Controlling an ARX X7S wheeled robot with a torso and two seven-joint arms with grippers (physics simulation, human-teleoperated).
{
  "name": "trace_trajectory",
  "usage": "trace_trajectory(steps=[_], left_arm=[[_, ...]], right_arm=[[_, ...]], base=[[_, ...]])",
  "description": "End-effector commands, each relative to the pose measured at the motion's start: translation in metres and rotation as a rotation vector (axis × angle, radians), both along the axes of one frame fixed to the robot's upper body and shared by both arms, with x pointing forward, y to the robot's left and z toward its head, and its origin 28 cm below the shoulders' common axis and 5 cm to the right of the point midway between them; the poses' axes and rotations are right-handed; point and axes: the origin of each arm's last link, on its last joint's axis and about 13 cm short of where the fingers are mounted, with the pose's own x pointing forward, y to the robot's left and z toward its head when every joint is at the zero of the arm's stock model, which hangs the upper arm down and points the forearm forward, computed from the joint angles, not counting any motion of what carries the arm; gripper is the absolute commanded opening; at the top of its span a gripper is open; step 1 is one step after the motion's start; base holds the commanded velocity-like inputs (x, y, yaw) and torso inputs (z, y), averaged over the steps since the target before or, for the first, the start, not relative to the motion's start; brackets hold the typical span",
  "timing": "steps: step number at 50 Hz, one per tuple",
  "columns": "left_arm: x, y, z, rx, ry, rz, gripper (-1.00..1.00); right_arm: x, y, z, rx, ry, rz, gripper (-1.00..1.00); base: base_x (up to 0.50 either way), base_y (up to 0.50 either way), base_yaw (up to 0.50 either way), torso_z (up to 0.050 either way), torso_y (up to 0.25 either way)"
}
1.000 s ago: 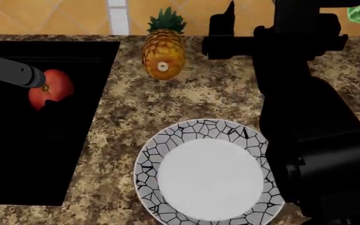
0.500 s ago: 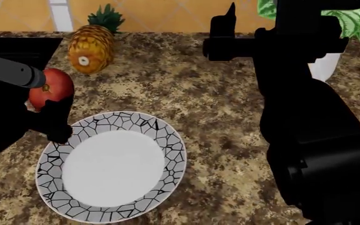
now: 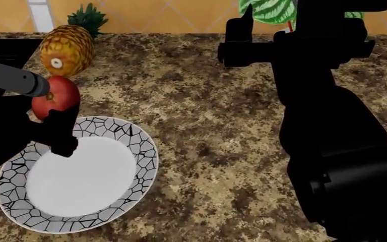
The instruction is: Pick the tomato from the sink and place it on the plate located on the counter
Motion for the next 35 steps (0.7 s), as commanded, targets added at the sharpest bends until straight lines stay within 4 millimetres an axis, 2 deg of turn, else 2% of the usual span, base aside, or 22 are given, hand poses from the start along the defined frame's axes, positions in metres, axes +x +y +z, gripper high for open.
trace_trajectory(steps=[1, 13, 18, 26, 29, 35], left_arm=[[-0.001, 0.001, 0.002, -0.017, 0.02, 0.014, -1.0], [-0.002, 0.004, 0.022, 0.038, 0.154, -0.038, -1.0], [-0.001, 0.008, 0.025, 0.082, 0.214, -0.053, -1.0], [-0.002, 0.006, 0.02, 0.095, 0.287, -0.092, -1.0], [0.0, 0.008, 0.009, 0.125, 0.321, -0.101, -1.0], [0.005, 0.007, 0.004, 0.132, 0.343, -0.115, -1.0]], right_arm=[[-0.001, 0.001, 0.001, 0.0, -0.003, 0.004, 1.0], [-0.002, -0.001, -0.001, 0.009, -0.003, 0.003, 1.0], [-0.002, -0.001, -0.001, 0.011, -0.002, 0.005, 1.0], [-0.002, -0.002, 0.0, 0.011, -0.002, 0.003, 1.0], [-0.001, -0.002, -0.001, 0.012, -0.002, 0.002, 1.0], [-0.001, -0.002, -0.002, 0.012, 0.001, 0.0, 1.0]], base=[[0.0, 0.0, 0.0, 0.0, 0.0], [0.0, 0.0, 0.0, 0.0, 0.0], [0.0, 0.0, 0.0, 0.0, 0.0], [0.0, 0.0, 0.0, 0.0, 0.002], [0.0, 0.0, 0.0, 0.0, 0.0], [0.0, 0.0, 0.0, 0.0, 0.0]])
